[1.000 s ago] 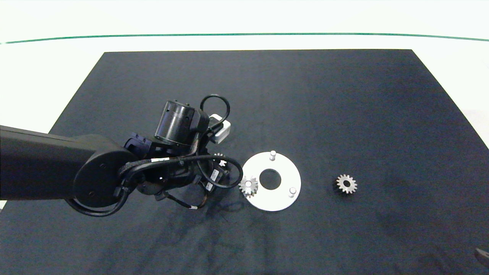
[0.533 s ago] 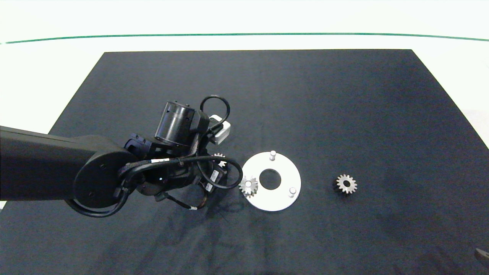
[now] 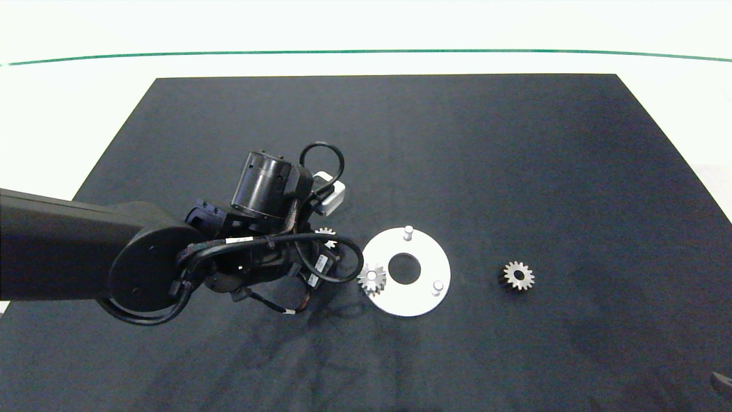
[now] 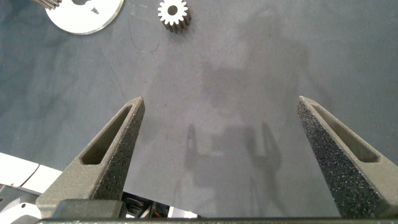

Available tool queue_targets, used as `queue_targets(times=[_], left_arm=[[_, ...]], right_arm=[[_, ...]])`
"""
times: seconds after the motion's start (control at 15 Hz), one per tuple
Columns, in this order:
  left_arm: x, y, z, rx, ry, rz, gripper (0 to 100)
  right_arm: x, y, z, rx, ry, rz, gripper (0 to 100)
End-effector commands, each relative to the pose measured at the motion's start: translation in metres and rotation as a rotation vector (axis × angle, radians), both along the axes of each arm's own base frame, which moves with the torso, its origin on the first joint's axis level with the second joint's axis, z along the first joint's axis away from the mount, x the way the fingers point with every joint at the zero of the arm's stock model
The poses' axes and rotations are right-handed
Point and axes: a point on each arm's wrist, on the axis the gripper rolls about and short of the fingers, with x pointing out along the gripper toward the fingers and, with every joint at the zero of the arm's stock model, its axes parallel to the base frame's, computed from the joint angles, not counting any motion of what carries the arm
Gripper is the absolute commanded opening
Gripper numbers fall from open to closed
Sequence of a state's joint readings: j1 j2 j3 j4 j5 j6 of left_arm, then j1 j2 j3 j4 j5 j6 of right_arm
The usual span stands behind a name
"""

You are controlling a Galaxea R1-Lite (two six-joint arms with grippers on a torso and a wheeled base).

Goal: Install three planetary gears onto the carrier pins

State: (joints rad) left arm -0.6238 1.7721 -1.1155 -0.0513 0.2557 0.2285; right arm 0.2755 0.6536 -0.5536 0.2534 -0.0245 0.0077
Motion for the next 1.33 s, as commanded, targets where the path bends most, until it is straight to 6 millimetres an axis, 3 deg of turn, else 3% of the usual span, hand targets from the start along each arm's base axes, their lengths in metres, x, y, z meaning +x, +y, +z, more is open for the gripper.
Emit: queue_targets(times=[0.07,1.13,1.33], left_arm=[[0.0,0.0,0.0,0.002,-0.002,0.0,34],[-0.005,0.001,0.004,-0.001,-0.009,-0.005,1],[-0.01,0.003,0.011,-0.016,-0.025,-0.008,1]], right_arm=[[0.0,0.0,0.0,-0.001,0.002,0.001,100],[-0.002,0.0,0.0,0.002,-0.006,0.001,100],[-0.002,0.0,0.0,0.001,-0.005,0.001,100]])
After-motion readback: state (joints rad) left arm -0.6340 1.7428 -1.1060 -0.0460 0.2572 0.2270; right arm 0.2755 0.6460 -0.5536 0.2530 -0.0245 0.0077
